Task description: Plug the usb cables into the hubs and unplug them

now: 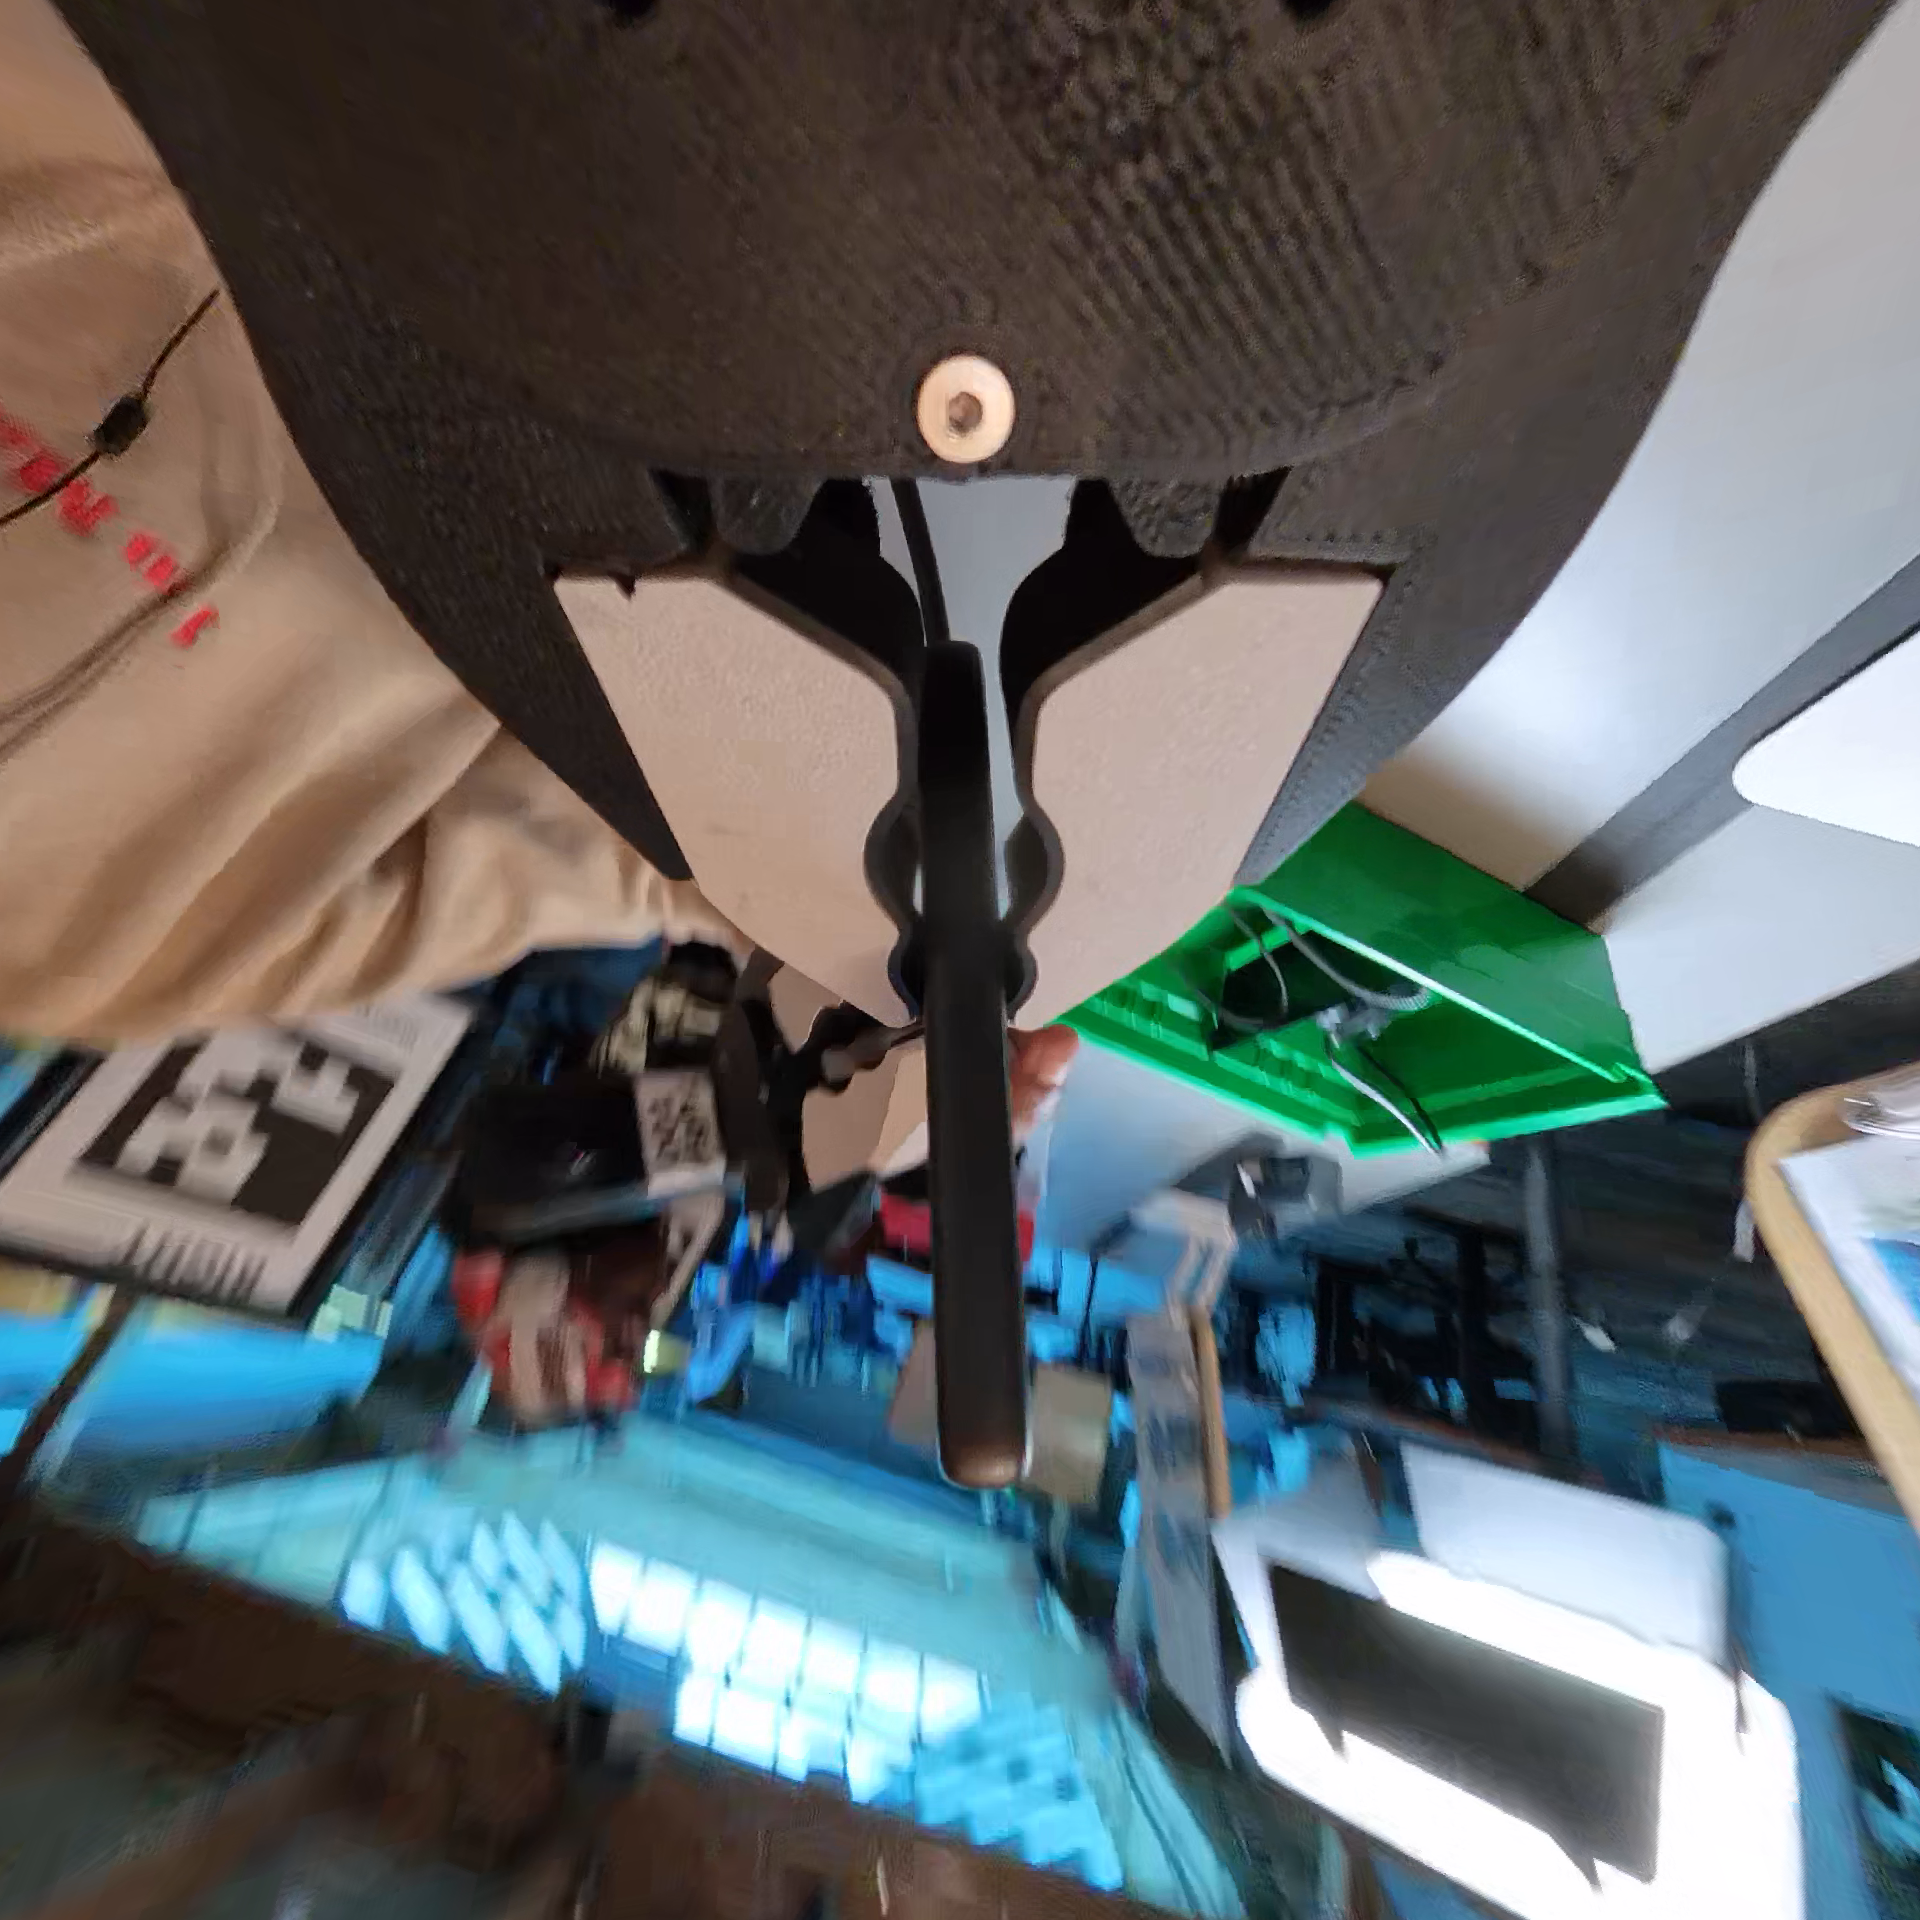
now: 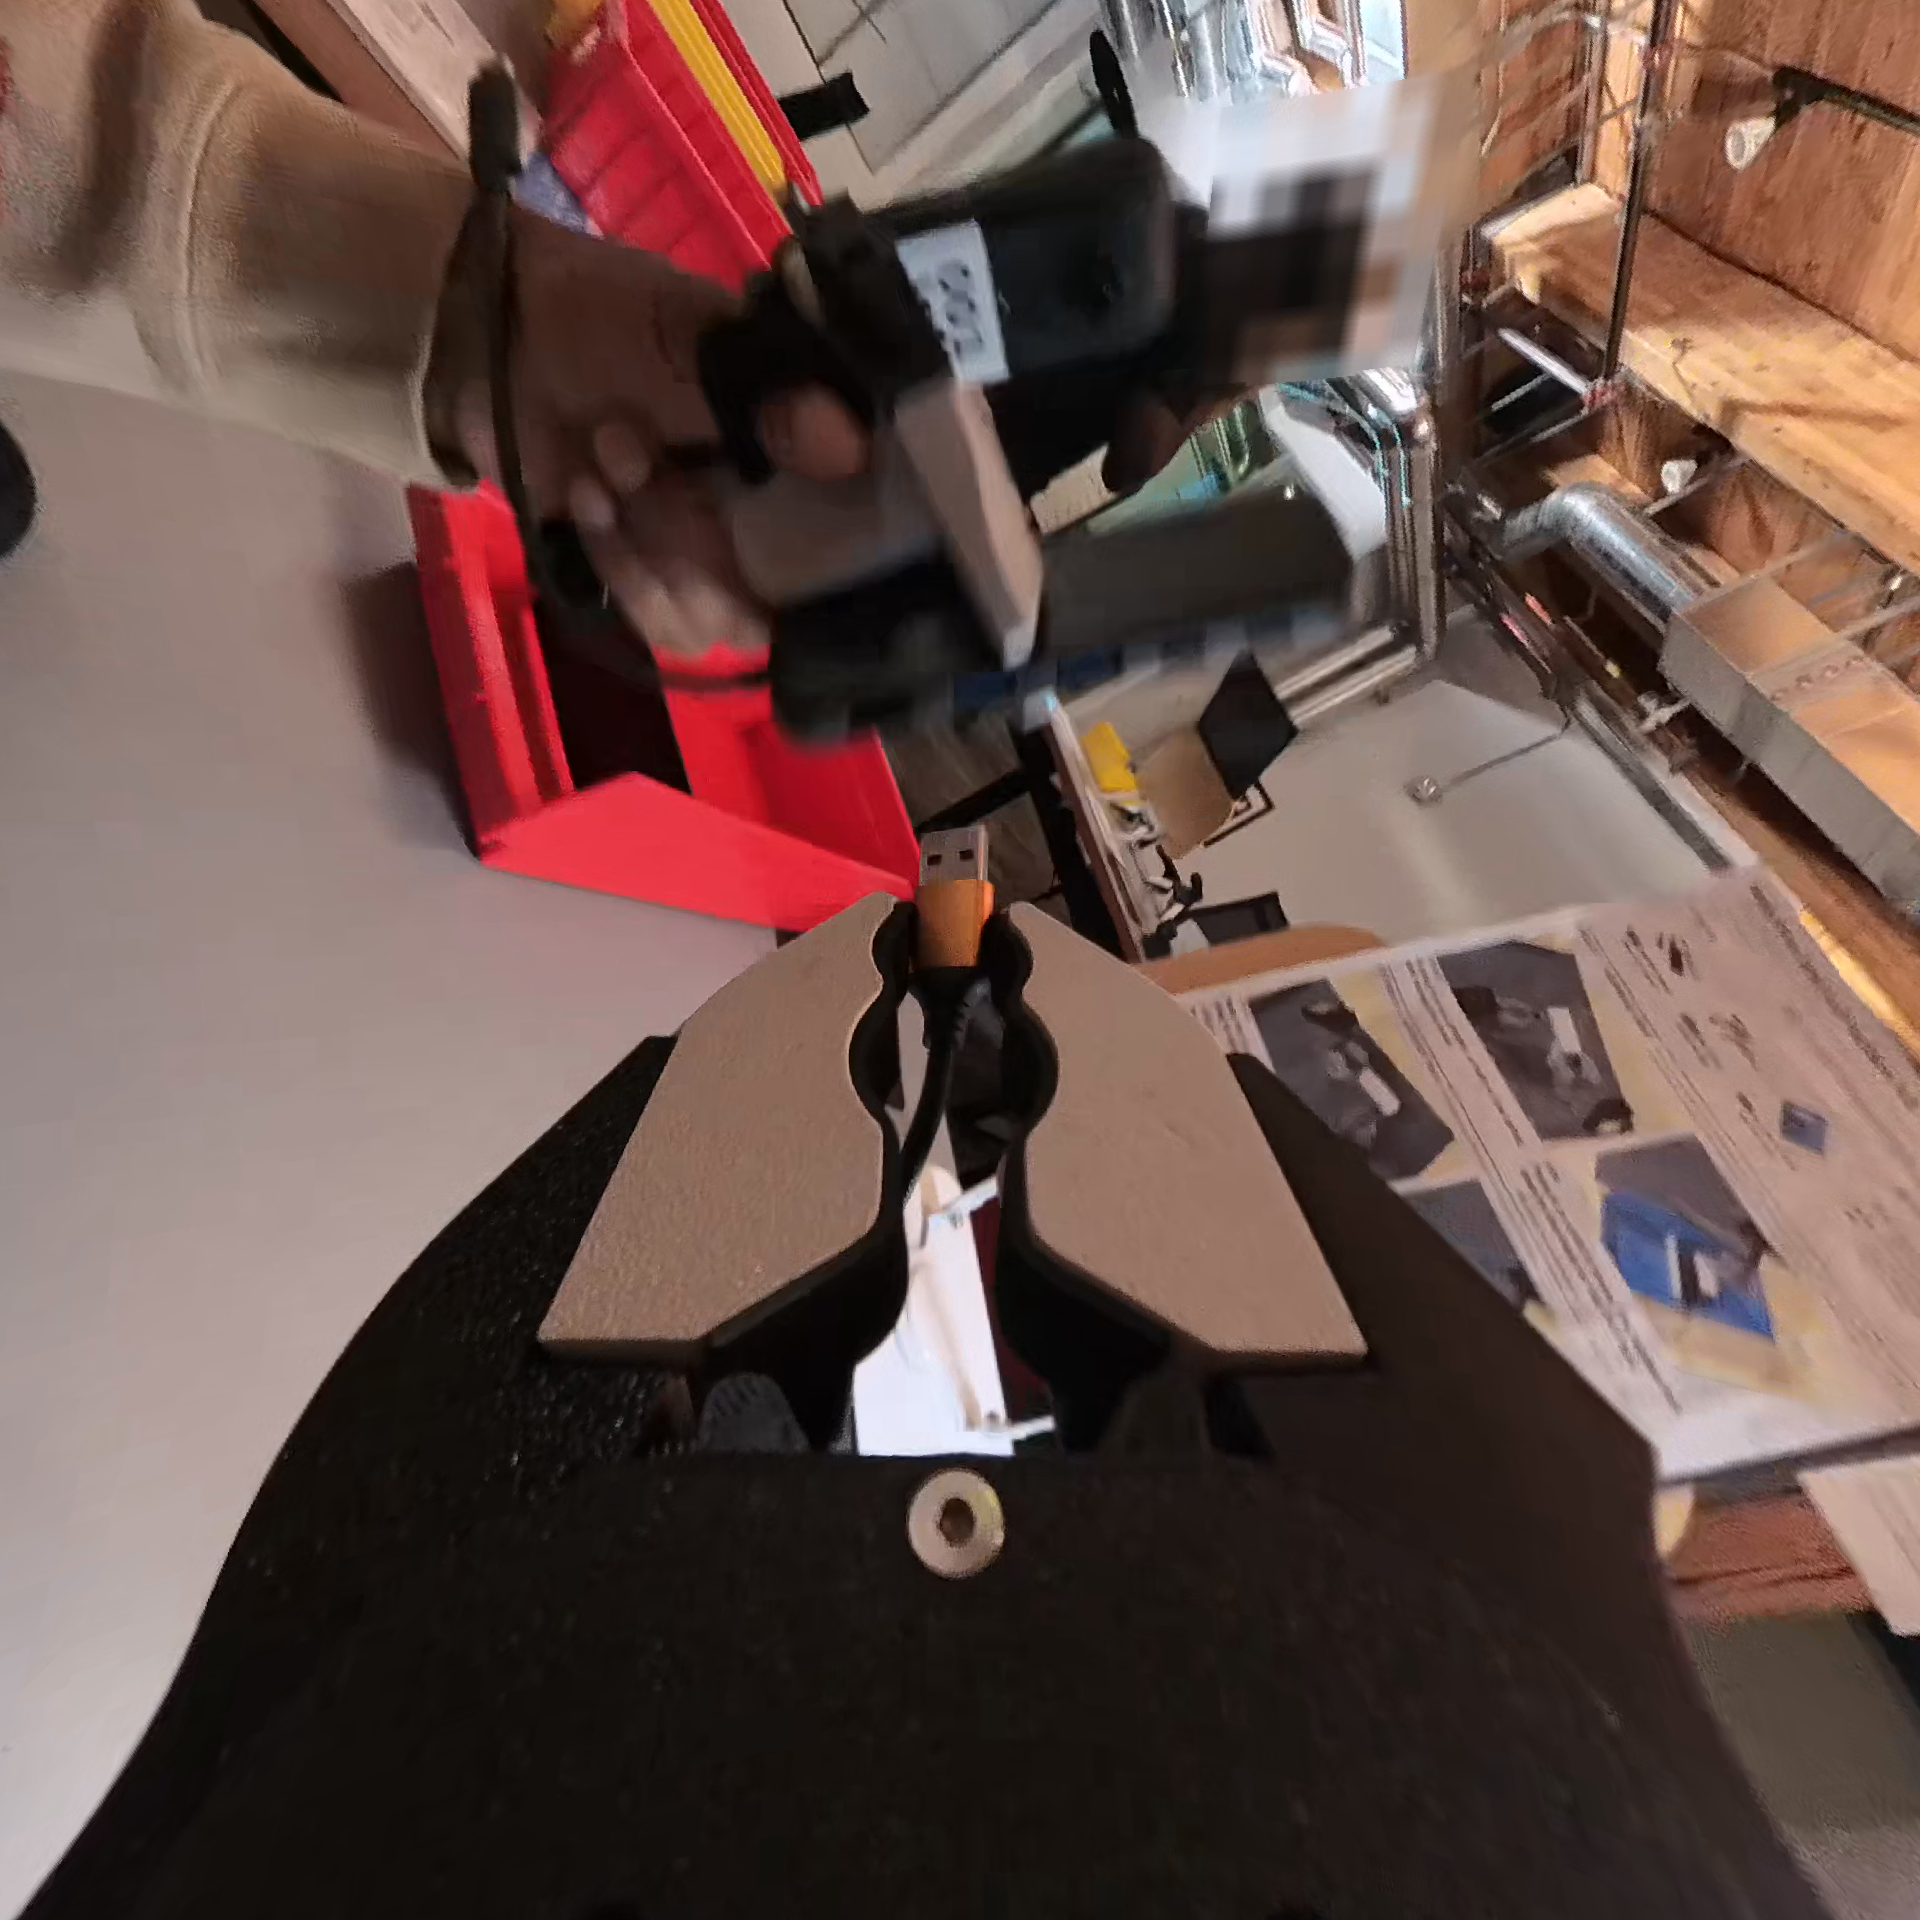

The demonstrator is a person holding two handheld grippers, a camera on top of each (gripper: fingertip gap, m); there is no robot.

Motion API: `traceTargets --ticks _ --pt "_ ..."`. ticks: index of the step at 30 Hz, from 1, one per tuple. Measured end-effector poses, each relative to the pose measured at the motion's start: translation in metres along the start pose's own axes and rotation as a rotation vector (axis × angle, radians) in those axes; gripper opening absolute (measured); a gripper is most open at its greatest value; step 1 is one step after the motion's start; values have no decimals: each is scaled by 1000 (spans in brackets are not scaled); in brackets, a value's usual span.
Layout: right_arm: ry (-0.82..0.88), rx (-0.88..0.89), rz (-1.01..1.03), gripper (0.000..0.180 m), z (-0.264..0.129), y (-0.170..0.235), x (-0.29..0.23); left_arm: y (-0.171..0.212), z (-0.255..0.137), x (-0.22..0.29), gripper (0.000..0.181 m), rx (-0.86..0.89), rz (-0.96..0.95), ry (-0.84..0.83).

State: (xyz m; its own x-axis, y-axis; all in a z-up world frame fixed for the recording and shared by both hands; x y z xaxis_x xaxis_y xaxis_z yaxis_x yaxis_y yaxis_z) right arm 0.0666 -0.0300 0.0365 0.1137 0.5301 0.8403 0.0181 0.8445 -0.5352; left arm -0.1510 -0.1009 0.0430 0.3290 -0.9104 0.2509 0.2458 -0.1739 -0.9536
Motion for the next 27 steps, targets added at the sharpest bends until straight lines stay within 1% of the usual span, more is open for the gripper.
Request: traceTargets --ticks 1,3,4,7,11,15,17,20,21,23,27 --pt "-10 -13 37 14 -7 7 8 -7 -16 -1 12 43 2 -10" --pt "-24 -44 101 14 -19 17 22 -17 -39 3 13 5 88 -114" --pt "-15 -51 110 14 -21 19 26 -21 -44 7 13 1 111 -119" --pt "6 -108 116 14 -20 31 31 -24 -42 13 12 15 134 -111" --pt "90 -222 117 15 -27 57 44 -16 -35 4 12 28 90 -108" --pt "256 -340 133 14 -47 85 68 -9 -29 -3 12 30 57 -109" --pt "391 -400 124 15 -58 99 81 -6 -26 -6 12 19 49 -109" --pt "546 -508 98 15 -72 123 93 -2 -22 -9 12 2 38 -108" --pt "562 -530 101 15 -74 131 94 -1 -21 -10 12 -3 35 -108" --pt "535 -567 143 15 -75 148 91 1 -18 -12 13 -12 30 -107" --pt "411 -602 197 15 -68 171 77 6 -13 -15 13 -39 22 -106"
Point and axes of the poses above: each gripper's, where its closed fingertips meet, z out along the fingers, y out of its underside, x = y × z across the jaws, the point moved 10 cm from there along -z, back along the fingers, and after that the axes turned 10 degrees about y, right-handed, at the moved point
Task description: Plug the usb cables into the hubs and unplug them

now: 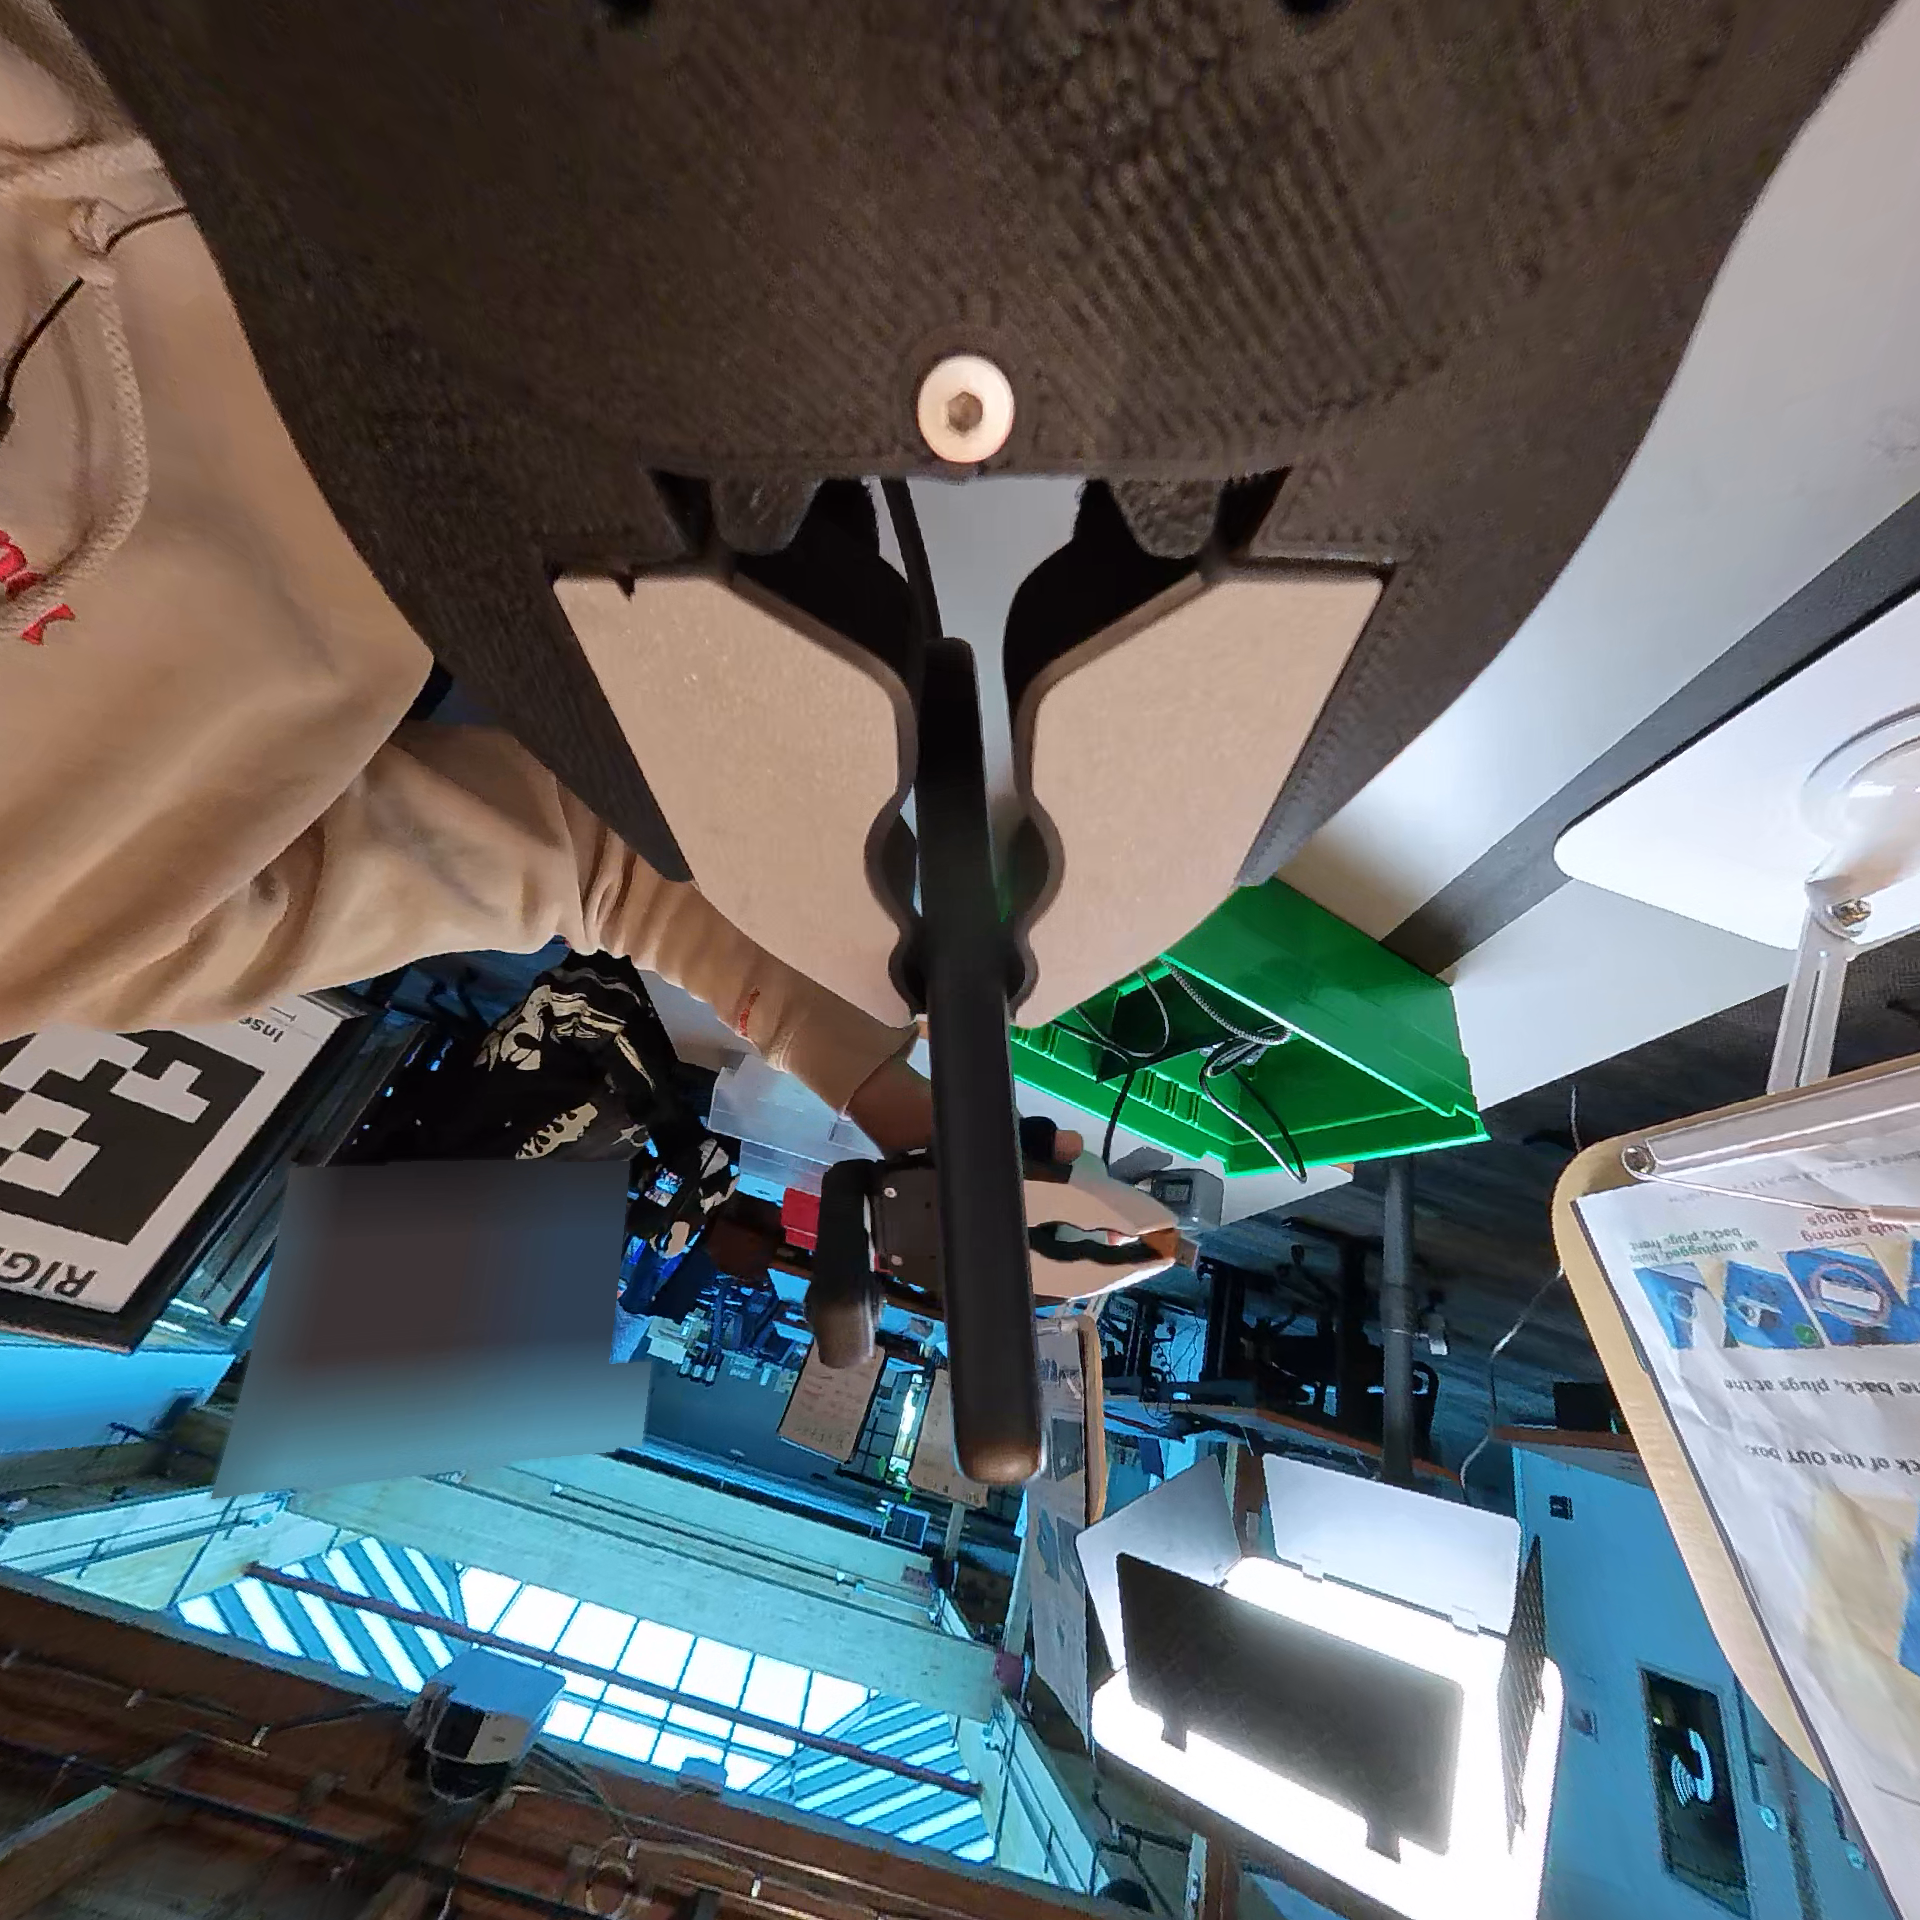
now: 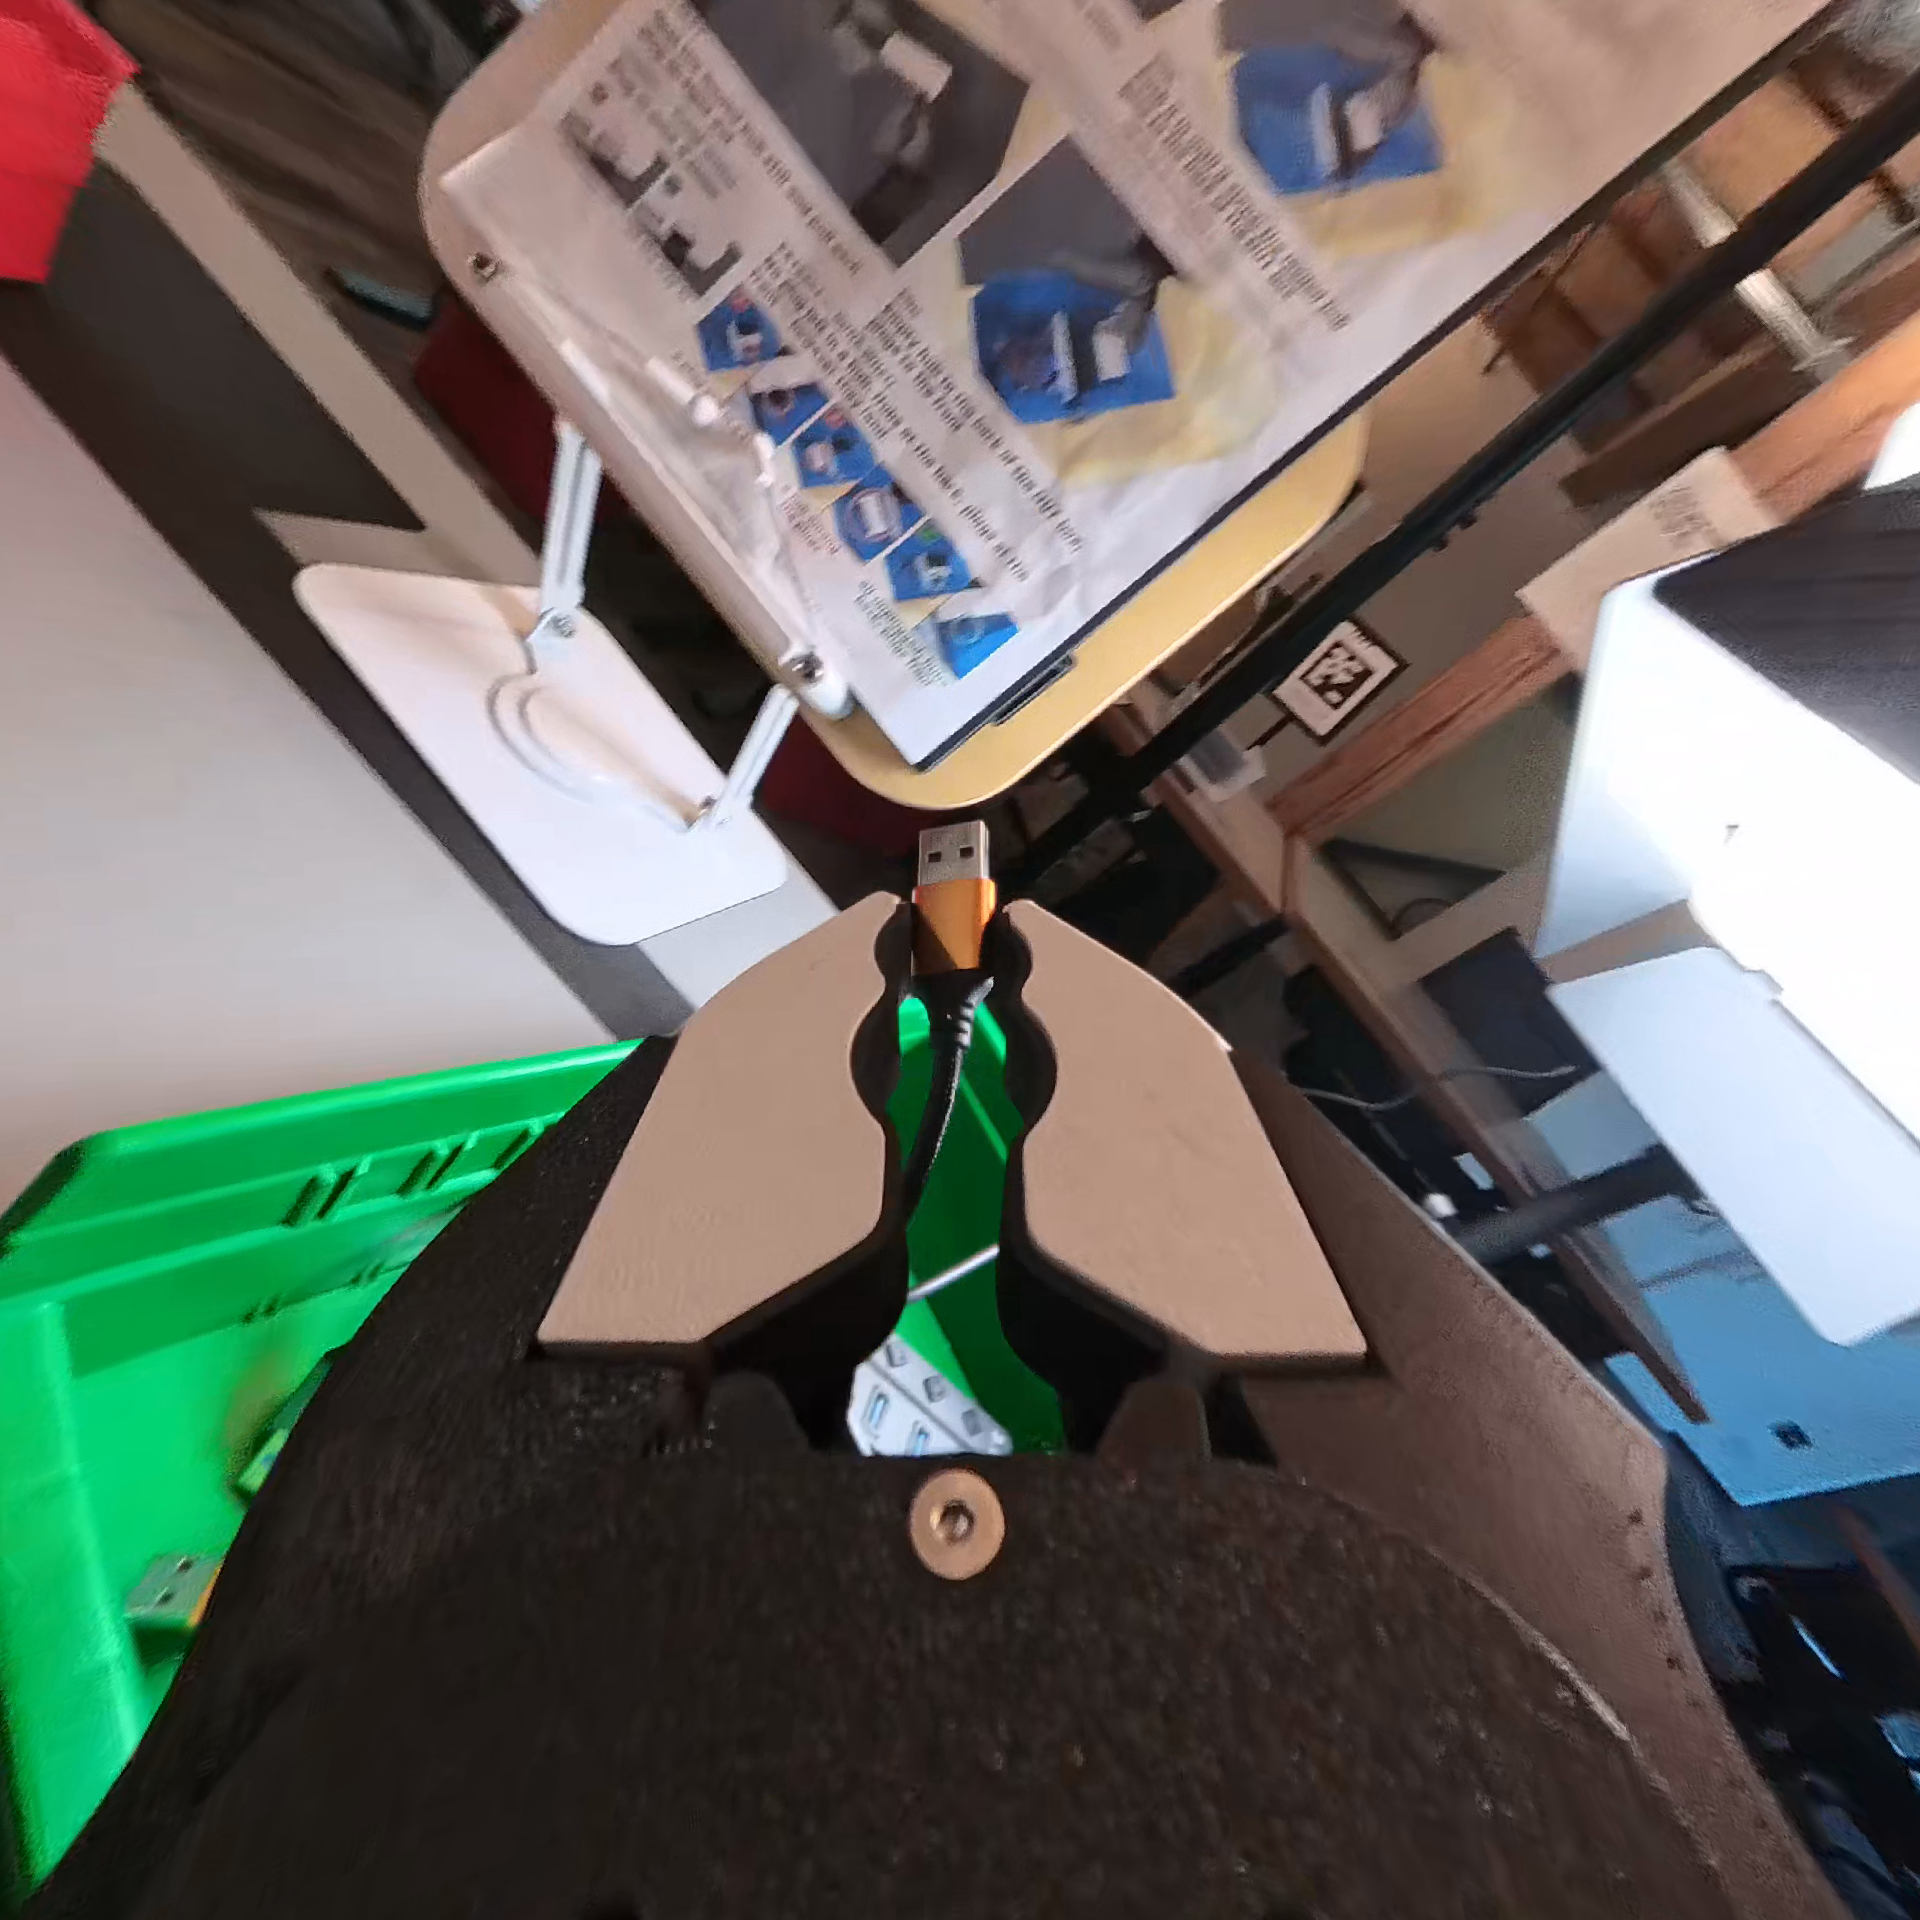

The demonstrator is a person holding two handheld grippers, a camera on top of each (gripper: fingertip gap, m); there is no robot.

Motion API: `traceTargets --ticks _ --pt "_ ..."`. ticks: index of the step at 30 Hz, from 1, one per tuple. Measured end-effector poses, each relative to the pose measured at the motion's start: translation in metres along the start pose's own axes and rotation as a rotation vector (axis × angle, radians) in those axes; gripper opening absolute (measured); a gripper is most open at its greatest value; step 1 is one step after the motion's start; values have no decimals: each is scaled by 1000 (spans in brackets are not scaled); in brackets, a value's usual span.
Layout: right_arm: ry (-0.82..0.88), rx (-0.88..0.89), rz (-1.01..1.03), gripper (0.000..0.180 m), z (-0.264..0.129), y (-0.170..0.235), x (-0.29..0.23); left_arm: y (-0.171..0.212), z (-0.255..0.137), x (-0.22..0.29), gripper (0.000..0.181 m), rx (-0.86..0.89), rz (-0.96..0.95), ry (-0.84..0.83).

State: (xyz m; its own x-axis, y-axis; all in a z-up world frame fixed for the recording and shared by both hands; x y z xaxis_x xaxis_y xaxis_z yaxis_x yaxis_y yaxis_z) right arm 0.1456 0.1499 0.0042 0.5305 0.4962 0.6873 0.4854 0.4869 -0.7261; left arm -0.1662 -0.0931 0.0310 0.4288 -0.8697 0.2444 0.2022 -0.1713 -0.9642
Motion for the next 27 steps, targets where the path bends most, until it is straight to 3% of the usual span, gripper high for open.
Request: traceTargets --ticks 4,10,14,22,27 --pt "-243 -38 26 15 6 6 -18 4 4 -3 13 -24 -7 0" --pt "-497 -371 -52 15 15 37 -43 11 11 -6 13 -59 -23 7" --pt "-484 -472 -68 25 18 51 -46 13 14 -6 13 -77 -24 10" --pt "-366 -115 175 40 -4 -9 -9 21 20 -10 13 -108 -41 8" --pt "-539 115 261 40 -29 -59 -17 30 32 -10 13 -205 1 -23"
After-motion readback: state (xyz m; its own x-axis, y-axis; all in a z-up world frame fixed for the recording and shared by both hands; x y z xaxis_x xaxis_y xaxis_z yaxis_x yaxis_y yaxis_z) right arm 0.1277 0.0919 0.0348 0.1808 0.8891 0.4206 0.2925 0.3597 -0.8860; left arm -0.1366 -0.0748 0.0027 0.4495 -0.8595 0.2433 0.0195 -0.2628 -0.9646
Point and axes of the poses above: each gripper's, where its closed fingertips meet, z out along the fingers, y out of its underside, x = y × z across the jaws, the point moved 10 cm from there along -z, back along the fingers, and after that the axes turned 10 degrees about y, right-handed, at the moved point
